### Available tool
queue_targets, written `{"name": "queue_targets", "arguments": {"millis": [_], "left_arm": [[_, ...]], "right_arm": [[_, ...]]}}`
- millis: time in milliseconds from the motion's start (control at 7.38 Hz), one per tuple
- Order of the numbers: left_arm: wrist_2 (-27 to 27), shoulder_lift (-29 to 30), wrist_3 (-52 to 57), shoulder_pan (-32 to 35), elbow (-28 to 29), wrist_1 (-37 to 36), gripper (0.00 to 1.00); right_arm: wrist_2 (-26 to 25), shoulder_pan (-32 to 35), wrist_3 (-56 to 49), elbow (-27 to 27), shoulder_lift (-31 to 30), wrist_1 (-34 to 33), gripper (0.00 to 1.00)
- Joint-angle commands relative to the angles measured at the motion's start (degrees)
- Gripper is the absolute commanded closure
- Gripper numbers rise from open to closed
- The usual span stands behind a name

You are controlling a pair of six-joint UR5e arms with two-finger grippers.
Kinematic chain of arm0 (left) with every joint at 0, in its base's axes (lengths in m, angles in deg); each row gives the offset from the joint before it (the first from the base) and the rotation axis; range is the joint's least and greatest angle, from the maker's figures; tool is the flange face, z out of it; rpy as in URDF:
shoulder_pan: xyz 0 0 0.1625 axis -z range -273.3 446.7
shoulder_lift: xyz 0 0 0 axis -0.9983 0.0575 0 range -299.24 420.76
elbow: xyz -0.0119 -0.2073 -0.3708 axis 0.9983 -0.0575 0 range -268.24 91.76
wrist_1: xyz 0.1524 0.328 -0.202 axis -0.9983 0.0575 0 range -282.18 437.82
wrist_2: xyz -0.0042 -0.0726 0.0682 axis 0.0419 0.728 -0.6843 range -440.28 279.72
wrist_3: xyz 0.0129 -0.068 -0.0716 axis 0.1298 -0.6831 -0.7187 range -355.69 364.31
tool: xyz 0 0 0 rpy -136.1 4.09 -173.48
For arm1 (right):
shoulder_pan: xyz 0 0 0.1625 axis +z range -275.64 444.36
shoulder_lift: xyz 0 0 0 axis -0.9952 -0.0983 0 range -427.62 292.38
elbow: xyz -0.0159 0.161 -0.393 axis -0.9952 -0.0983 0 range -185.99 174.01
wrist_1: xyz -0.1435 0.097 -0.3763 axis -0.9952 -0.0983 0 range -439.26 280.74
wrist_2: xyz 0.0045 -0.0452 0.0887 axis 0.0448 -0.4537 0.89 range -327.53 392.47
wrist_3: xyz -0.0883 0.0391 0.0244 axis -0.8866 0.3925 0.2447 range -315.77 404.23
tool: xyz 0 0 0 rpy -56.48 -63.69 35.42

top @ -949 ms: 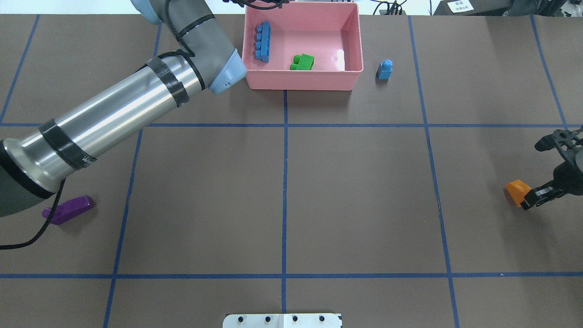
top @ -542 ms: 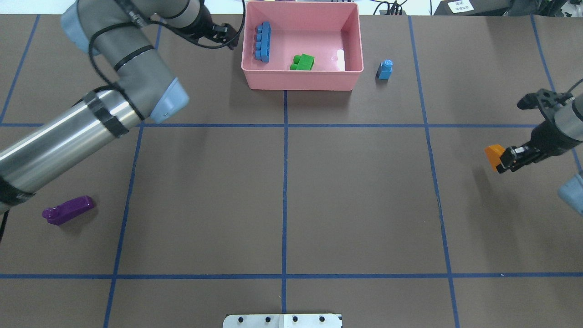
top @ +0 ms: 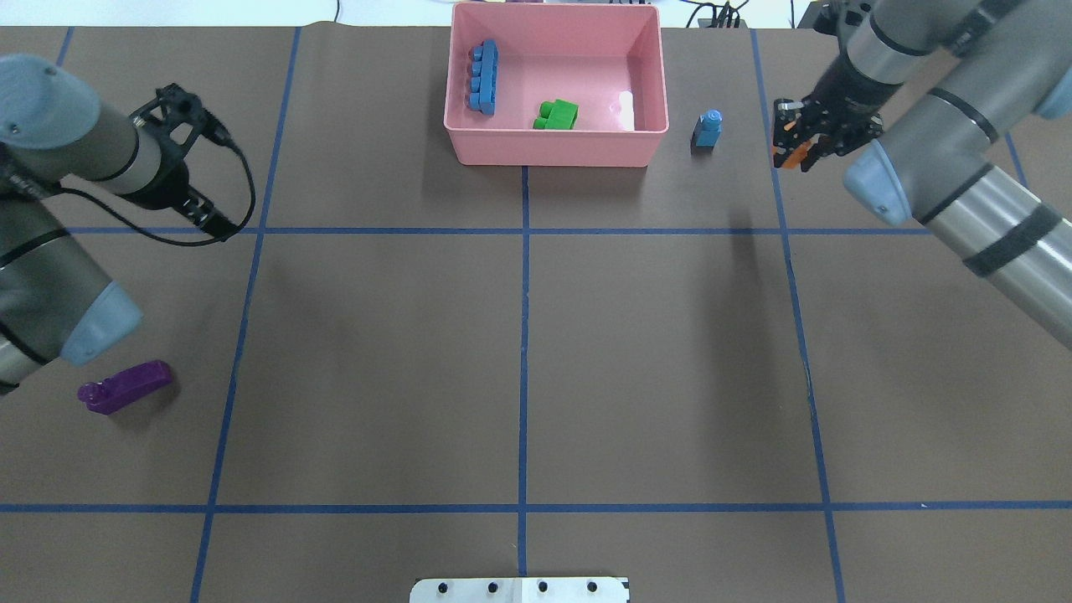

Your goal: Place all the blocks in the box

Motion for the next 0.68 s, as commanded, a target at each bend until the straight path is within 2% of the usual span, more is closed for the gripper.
{"name": "queue_targets", "arguments": {"millis": [0, 136, 271, 407, 542], "left_arm": [[0.0, -13.4, 6.4, 0.1, -7.8, -0.2, 0.01], [0.0, -16.7, 6.4, -0.8, -9.7, -0.2, 0.01], [0.2, -17.0, 7.6, -2.5, -10.0, -0.2, 0.01], [0.6, -17.5, 7.9, -4.2, -11.6, -0.4, 0.01], [2.6, -19.8, 7.9, -4.5, -13.9, -0.8, 0.01]], "right_arm": [[-4.2, -0.5, 7.9, -14.3, 15.5, 2.1, 1.00], [-6.9, -1.3, 13.2, -19.7, 19.8, 6.6, 1.00], [-11.5, -2.9, 20.4, -23.4, 22.1, 12.0, 1.00], [-16.2, -4.6, 26.2, -27.4, 24.9, 15.0, 1.00], [-18.5, -6.2, 28.3, -29.5, 26.9, 15.4, 1.00]]}}
